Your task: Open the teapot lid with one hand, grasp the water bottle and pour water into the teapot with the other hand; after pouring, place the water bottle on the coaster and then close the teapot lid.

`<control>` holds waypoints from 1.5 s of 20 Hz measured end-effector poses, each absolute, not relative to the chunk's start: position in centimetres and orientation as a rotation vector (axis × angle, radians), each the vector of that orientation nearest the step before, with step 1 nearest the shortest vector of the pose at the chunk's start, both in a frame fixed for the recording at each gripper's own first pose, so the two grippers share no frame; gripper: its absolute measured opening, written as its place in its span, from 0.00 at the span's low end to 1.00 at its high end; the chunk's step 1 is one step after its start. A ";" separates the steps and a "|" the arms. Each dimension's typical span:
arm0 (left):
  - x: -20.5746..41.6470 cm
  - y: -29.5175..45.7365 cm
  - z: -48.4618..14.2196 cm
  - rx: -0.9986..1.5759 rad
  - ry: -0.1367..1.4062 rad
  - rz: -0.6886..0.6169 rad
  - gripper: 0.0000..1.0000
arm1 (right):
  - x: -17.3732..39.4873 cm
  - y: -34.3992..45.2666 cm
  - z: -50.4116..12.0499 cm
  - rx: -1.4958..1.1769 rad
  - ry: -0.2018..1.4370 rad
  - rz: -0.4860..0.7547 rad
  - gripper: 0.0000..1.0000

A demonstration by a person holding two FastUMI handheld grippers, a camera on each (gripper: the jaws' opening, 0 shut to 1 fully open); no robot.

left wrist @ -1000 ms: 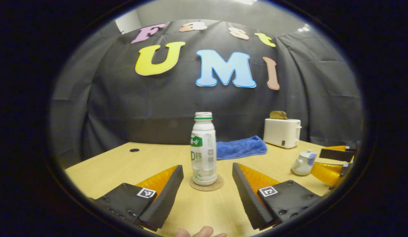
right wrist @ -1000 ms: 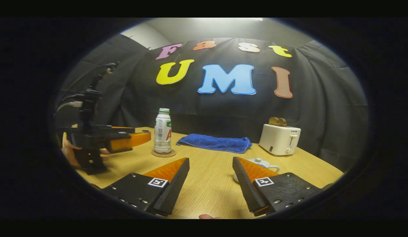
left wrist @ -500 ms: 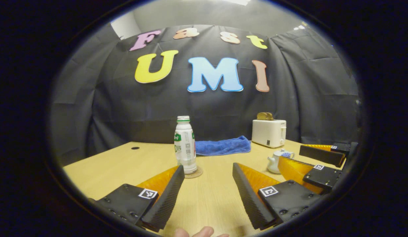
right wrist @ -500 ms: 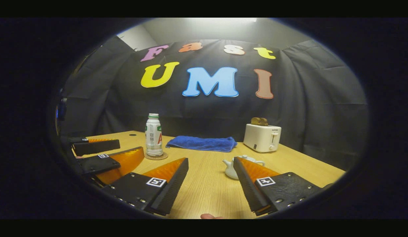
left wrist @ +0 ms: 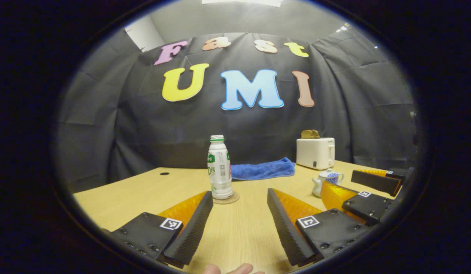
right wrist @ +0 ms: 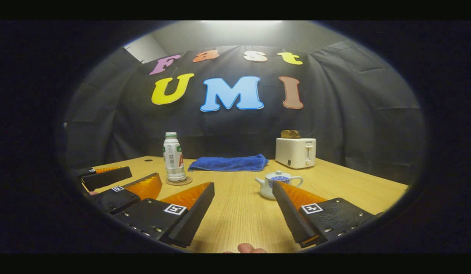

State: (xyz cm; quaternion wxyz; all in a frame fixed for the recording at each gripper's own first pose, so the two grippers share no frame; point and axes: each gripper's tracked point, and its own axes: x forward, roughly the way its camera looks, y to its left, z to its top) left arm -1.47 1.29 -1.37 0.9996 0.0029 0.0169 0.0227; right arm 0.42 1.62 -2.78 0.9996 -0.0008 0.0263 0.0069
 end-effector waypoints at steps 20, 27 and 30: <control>-1.1 -0.4 -1.9 0.009 0.027 -0.052 1.00 | 0.4 0.7 -2.7 0.008 0.054 -0.048 0.97; -1.1 -0.3 -2.0 0.009 0.027 -0.052 1.00 | 0.4 0.7 -2.8 0.008 0.053 -0.050 0.98; -1.1 -0.4 -1.9 0.009 0.027 -0.053 1.00 | 0.5 0.5 -2.7 0.008 0.054 -0.056 0.98</control>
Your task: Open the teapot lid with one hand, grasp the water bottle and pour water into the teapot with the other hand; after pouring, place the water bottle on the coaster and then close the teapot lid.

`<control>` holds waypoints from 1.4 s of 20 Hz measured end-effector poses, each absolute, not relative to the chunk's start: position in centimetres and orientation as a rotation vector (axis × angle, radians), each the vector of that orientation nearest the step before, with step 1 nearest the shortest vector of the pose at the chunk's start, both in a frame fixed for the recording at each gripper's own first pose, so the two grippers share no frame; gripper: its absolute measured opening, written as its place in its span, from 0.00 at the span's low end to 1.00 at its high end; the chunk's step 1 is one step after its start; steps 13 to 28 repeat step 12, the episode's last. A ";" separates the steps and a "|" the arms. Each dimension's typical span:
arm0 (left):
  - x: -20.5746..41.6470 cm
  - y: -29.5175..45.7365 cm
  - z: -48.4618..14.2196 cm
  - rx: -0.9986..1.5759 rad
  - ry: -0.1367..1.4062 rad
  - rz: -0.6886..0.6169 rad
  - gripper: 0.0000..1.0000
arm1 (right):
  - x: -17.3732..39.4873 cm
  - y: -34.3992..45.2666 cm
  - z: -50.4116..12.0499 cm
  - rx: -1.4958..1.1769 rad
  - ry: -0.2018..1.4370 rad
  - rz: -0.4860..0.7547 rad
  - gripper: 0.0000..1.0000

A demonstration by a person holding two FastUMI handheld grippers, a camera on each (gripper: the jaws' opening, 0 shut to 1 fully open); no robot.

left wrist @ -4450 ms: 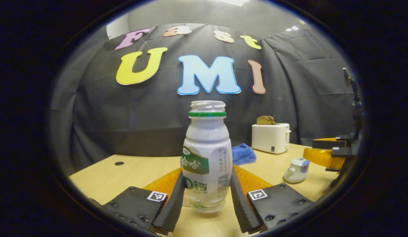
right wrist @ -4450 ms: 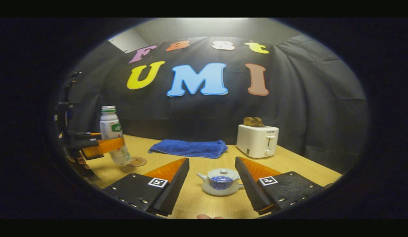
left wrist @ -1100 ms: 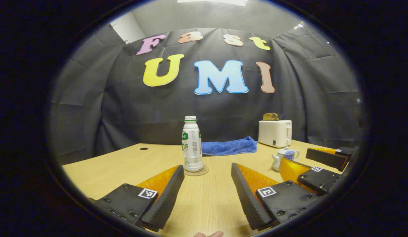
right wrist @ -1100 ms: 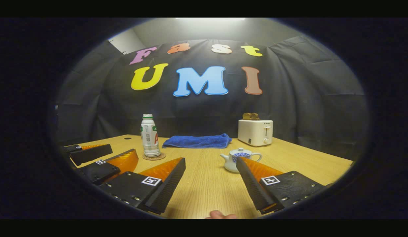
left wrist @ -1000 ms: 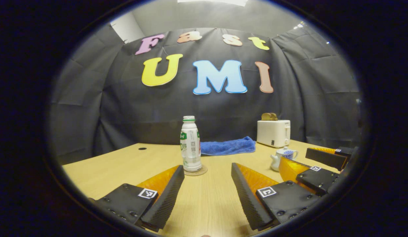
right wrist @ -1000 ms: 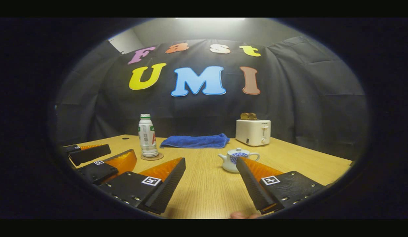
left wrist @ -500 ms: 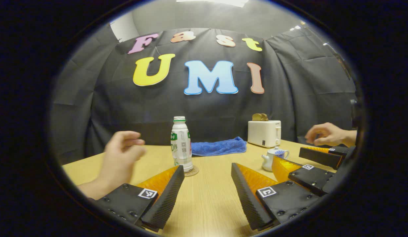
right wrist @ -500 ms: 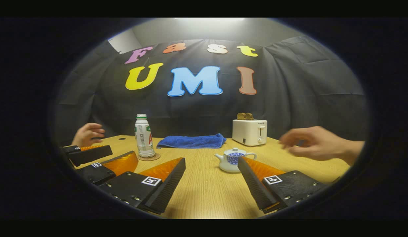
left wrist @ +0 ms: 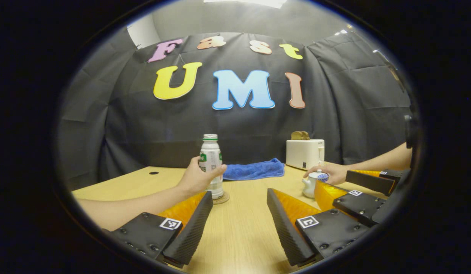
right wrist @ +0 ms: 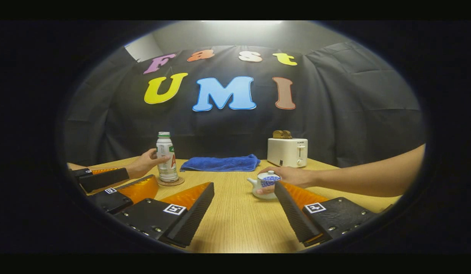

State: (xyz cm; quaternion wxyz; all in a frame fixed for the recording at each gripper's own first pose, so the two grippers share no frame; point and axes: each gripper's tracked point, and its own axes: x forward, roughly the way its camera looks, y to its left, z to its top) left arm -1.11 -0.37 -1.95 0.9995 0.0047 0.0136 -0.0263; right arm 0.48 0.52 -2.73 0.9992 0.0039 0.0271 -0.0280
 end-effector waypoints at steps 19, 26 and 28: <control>-1.2 -0.5 -2.0 0.009 0.027 -0.062 1.00 | 0.5 0.4 -2.7 0.008 0.054 -0.064 0.97; -1.2 -0.5 -2.0 0.009 0.027 -0.062 1.00 | 0.5 0.4 -2.7 0.008 0.054 -0.064 0.97; -1.2 -0.5 -2.0 0.009 0.027 -0.062 1.00 | 0.5 0.4 -2.7 0.008 0.054 -0.064 0.97</control>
